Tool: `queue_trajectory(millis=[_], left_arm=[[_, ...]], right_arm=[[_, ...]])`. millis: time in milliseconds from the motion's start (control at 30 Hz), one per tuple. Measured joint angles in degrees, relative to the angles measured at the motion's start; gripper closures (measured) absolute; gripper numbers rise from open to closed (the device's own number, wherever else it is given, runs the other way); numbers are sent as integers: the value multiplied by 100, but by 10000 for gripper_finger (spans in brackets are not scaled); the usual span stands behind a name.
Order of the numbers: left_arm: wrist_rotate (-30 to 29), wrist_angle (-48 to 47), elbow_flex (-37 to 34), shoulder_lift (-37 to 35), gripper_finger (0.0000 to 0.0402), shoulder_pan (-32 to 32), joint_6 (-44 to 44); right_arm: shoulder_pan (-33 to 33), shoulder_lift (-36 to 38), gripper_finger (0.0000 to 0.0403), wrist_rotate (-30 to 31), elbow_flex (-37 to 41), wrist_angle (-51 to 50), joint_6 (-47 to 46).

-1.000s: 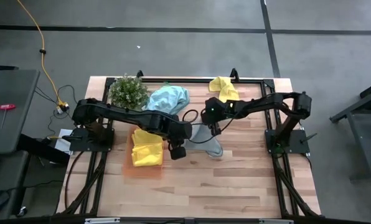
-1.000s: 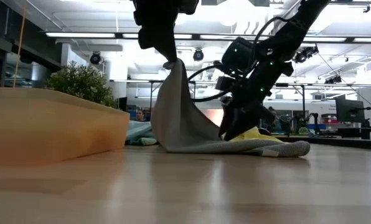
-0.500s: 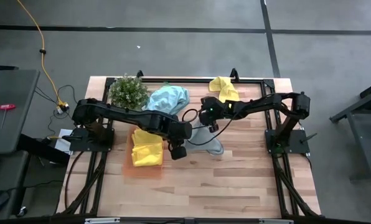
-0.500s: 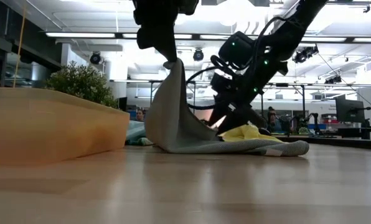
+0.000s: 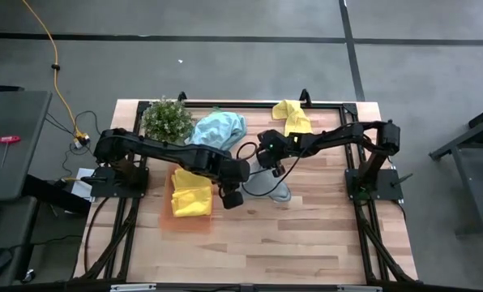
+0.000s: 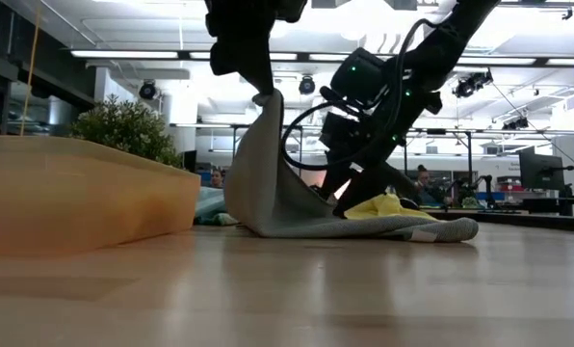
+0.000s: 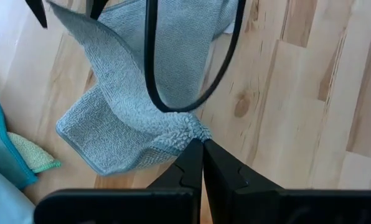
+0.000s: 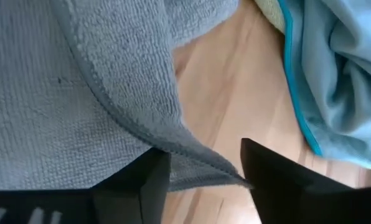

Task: Fold microfiber towels
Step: Fold the gray microfiber towel

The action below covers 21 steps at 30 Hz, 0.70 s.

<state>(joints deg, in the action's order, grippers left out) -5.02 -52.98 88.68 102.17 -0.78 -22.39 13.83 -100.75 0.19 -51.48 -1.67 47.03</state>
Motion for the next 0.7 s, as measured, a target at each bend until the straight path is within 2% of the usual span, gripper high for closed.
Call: queue_trajectory(millis=[100, 267, 300, 500, 700], left_arm=[[0, -17, 0, 0, 401, -2, 0], [0, -86, 0, -4, 401, -2, 78], [-2, -151, 0, -19, 401, -2, 139], [-43, -494, -2, -219, 401, 69, 568], [-594, -651, 4, -679, 401, 332, 904]], right_arm=[[-92, 2, 255, 153, 0, -8, -75], [-215, 49, 379, 776, -95, -473, -644], [-224, 79, 390, 821, -187, -672, -871], [-221, 619, 400, 991, -742, -2010, -1792], [-225, 1952, 402, 1083, -929, -3260, -2738]])
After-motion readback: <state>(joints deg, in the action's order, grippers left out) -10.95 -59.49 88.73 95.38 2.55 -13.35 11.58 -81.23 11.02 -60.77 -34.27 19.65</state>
